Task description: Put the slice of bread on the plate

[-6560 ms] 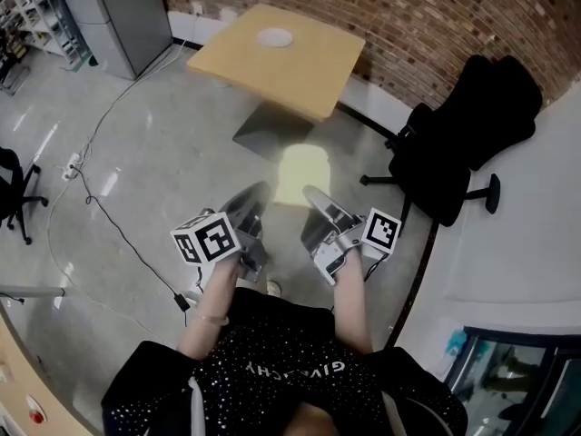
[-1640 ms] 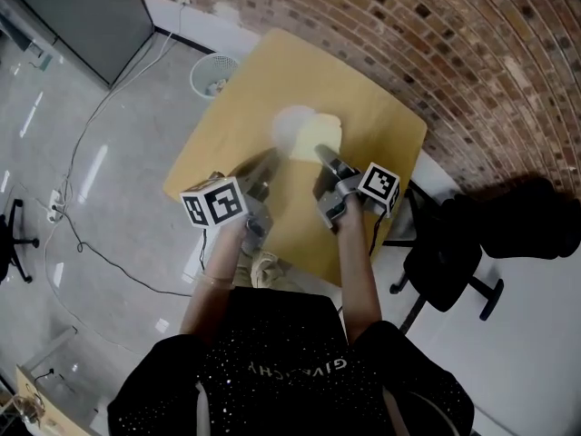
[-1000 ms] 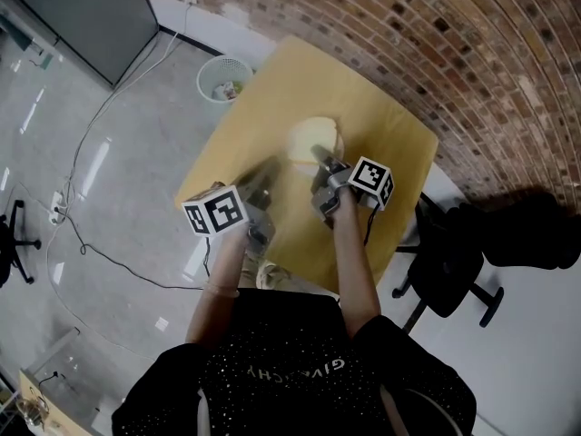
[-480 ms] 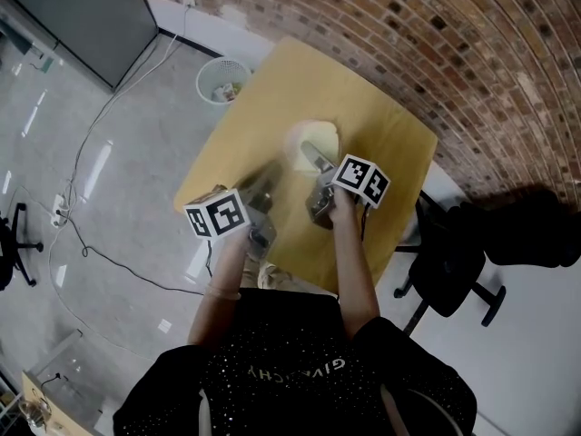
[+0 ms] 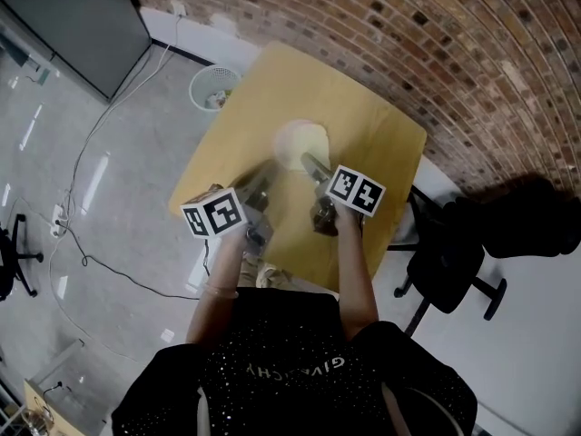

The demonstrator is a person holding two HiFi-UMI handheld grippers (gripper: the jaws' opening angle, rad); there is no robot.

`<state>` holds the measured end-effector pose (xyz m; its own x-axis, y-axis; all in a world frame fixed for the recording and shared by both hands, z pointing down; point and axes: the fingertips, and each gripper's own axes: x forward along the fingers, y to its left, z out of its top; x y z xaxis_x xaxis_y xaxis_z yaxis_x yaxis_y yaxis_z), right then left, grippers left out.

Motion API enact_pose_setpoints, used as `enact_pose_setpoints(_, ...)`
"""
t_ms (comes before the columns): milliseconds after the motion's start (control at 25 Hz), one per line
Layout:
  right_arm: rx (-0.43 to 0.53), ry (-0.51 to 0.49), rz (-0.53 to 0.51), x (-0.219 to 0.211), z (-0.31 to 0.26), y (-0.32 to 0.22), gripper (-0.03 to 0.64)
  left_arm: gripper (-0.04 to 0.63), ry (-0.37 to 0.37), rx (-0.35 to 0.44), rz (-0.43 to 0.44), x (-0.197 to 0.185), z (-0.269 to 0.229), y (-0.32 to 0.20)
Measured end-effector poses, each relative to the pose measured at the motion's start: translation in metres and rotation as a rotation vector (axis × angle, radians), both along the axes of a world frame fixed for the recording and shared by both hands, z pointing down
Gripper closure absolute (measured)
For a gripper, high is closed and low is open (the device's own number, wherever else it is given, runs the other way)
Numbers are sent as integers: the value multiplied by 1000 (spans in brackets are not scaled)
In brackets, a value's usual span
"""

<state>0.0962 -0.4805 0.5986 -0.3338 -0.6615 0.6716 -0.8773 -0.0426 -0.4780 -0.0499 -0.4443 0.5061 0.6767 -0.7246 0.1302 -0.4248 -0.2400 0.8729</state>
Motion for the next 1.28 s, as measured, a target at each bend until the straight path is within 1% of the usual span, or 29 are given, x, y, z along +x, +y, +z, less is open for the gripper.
enact_pose_setpoints(40,6,-35,4,3,-5,6,54,584,-3,3,0,0,-1,1)
enact_pose_setpoints(80,21,-97,-4,1,-14,12,54,584,-1,7,5,2,-3,2)
enact_pose_setpoints(120,48,-191,-27,-6,-28,18,55,584,1,10,12,4,-5,3)
enact_pose_setpoints(240,160,-585,-120,-38,-88,37,60,584,1,17,31,9,-12,10)
enact_pose_setpoints(280,189,-695,-123,-45,-107,43,140,584,1,18,37,11,-15,14)
enact_pose_setpoints(320,212,-773,-103,-46,-121,49,361,584,0,21,44,13,-17,17)
enact_pose_setpoints(360,229,-821,-74,-45,-130,54,604,584,-4,23,48,15,-19,20)
enact_pose_setpoints(400,239,-850,-61,-45,-137,59,604,584,-9,27,51,17,-21,23)
enact_pose_setpoints(520,260,-886,-92,-51,-151,73,604,584,-17,37,73,25,-27,31)
enact_pose_setpoints(640,260,-910,-66,-47,-150,80,604,584,-21,39,100,37,-28,39)
enact_pose_setpoints(800,246,-866,-34,-37,-141,88,604,584,-21,46,118,45,-32,43)
enact_pose_setpoints(920,251,-881,-14,-31,-142,89,604,584,-22,55,122,46,-34,43)
enact_pose_setpoints(1120,273,-874,-18,-26,-147,89,604,584,-25,59,138,52,-36,44)
enact_pose_setpoints(1280,272,-857,-27,-25,-147,89,604,584,-30,65,140,54,-37,44)
